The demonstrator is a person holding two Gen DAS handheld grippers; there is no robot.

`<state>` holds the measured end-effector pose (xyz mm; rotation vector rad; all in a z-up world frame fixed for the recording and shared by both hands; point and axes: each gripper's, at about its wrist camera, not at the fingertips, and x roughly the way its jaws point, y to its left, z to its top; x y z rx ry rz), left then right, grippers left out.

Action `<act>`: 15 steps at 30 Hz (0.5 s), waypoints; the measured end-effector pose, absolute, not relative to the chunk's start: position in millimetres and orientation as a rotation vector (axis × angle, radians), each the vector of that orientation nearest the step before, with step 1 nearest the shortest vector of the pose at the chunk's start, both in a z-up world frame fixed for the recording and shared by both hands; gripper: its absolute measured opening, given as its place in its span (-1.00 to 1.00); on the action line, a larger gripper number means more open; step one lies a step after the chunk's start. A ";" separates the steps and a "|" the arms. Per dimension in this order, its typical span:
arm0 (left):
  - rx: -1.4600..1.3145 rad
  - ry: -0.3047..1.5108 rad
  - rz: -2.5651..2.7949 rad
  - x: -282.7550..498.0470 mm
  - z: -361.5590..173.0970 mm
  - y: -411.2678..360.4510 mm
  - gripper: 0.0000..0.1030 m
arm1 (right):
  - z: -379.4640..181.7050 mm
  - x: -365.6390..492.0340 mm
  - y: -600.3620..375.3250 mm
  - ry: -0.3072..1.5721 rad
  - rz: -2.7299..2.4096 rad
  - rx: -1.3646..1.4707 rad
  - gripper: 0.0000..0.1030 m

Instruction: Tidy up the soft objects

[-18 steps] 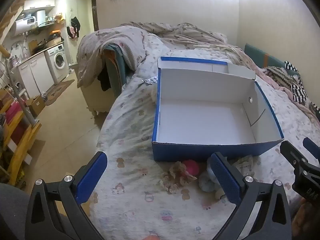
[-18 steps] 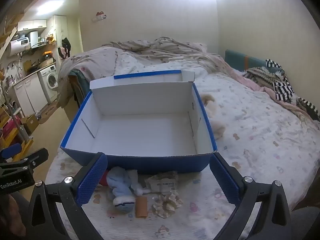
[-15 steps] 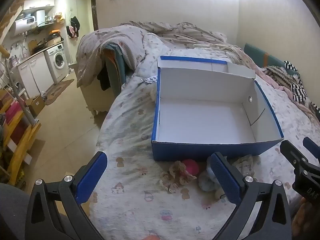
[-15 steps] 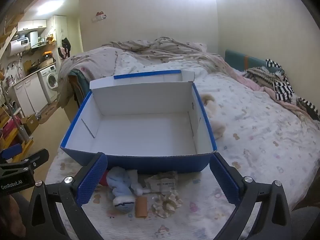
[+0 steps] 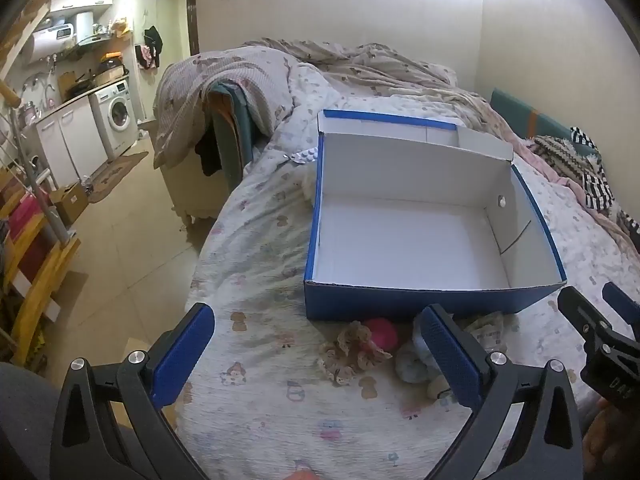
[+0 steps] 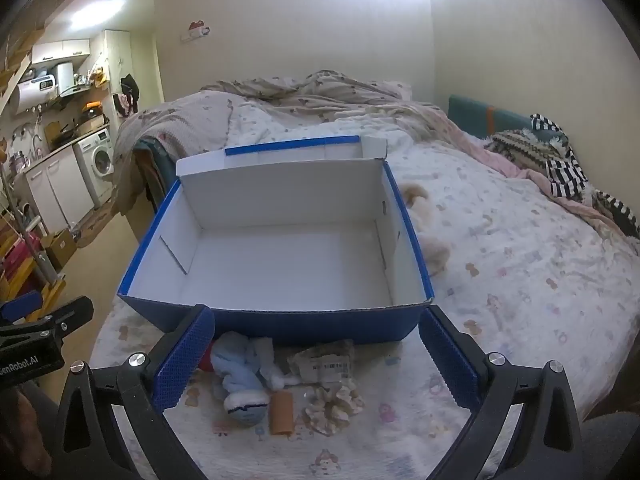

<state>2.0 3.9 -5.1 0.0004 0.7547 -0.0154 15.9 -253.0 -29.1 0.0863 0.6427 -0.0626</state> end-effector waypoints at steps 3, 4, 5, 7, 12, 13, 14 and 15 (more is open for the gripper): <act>0.001 0.753 -0.017 2.1 -4.9 4.6 1.00 | -29.7 16.1 -252.2 0.642 -0.064 0.090 1.00; 0.003 0.753 -0.016 2.4 -4.7 4.4 1.00 | -30.2 15.7 -252.4 0.641 -0.064 0.090 1.00; 0.005 0.754 -0.016 2.4 -4.8 4.5 1.00 | -30.1 15.8 -252.4 0.641 -0.064 0.090 1.00; 0.001 0.756 -0.016 2.3 -3.4 5.3 1.00 | -31.4 15.6 -252.4 0.640 -0.063 0.090 1.00; 0.003 0.754 -0.016 2.2 -3.8 4.7 1.00 | -30.8 16.3 -252.2 0.642 -0.066 0.091 1.00; 0.003 0.754 -0.017 2.2 -3.7 4.8 1.00 | -30.2 16.6 -253.7 0.642 -0.066 0.093 1.00; 0.003 0.754 -0.017 2.1 -3.7 5.1 1.00 | -30.6 17.0 -253.5 0.643 -0.066 0.095 1.00; 0.003 0.754 -0.016 2.3 -3.7 4.6 1.00 | -31.2 17.0 -253.1 0.644 -0.066 0.096 1.00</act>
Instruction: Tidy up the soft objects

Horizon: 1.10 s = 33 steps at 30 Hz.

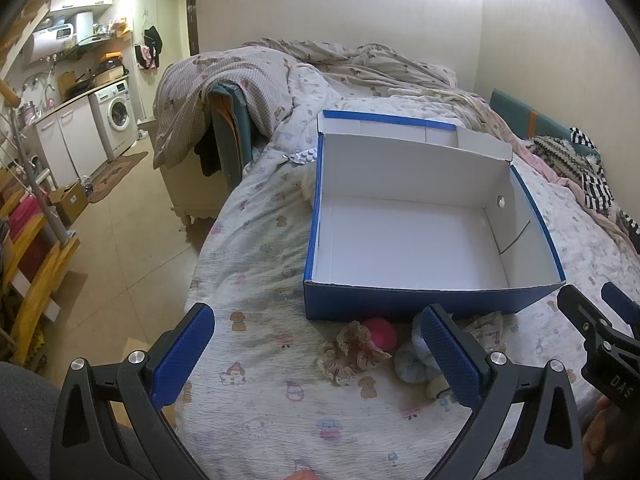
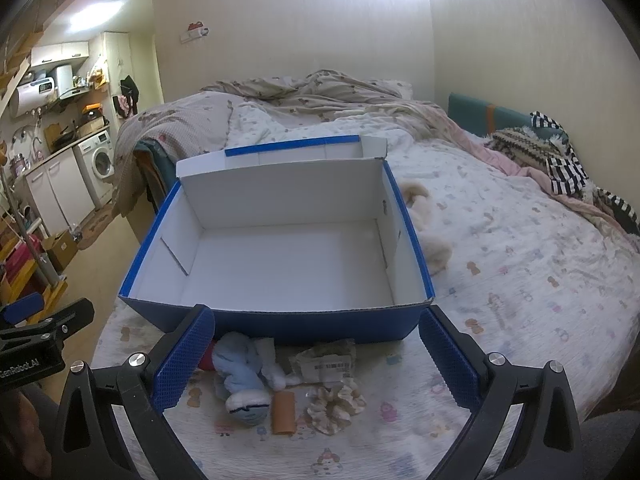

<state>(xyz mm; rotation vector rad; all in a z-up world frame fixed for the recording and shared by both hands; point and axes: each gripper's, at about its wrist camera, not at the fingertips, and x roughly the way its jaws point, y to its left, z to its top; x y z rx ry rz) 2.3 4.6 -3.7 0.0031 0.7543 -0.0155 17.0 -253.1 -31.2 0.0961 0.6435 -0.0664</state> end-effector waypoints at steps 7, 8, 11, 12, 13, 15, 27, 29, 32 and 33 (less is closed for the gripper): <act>0.002 0.755 -0.015 2.5 -3.3 4.6 1.00 | -31.0 17.0 -253.3 0.642 -0.066 0.099 1.00; 0.002 0.754 -0.015 2.4 -3.5 4.4 1.00 | -30.6 17.1 -253.6 0.643 -0.066 0.098 1.00; 0.004 0.752 -0.015 2.3 -3.2 4.7 1.00 | -30.1 16.9 -254.0 0.643 -0.066 0.100 1.00; 0.005 0.752 -0.015 2.5 -3.2 4.9 1.00 | -30.3 16.9 -253.8 0.643 -0.066 0.101 1.00; 0.005 0.752 -0.015 2.3 -2.5 4.1 1.00 | -30.5 16.8 -253.4 0.642 -0.067 0.100 1.00; 0.005 0.754 -0.015 2.3 -2.2 4.4 1.00 | -30.6 17.0 -253.9 0.642 -0.066 0.099 1.00; 0.002 0.752 -0.013 1.9 -0.9 4.1 1.00 | -30.5 16.8 -254.5 0.642 -0.065 0.100 1.00; 0.002 0.751 -0.013 1.7 -0.9 4.3 1.00 | -30.4 16.9 -254.6 0.642 -0.065 0.100 1.00; 0.001 0.752 -0.014 1.8 -1.1 4.2 1.00 | -30.5 16.7 -254.6 0.642 -0.065 0.101 1.00; 0.002 0.752 -0.013 1.9 -1.1 4.3 1.00 | -30.5 16.7 -254.6 0.642 -0.066 0.101 1.00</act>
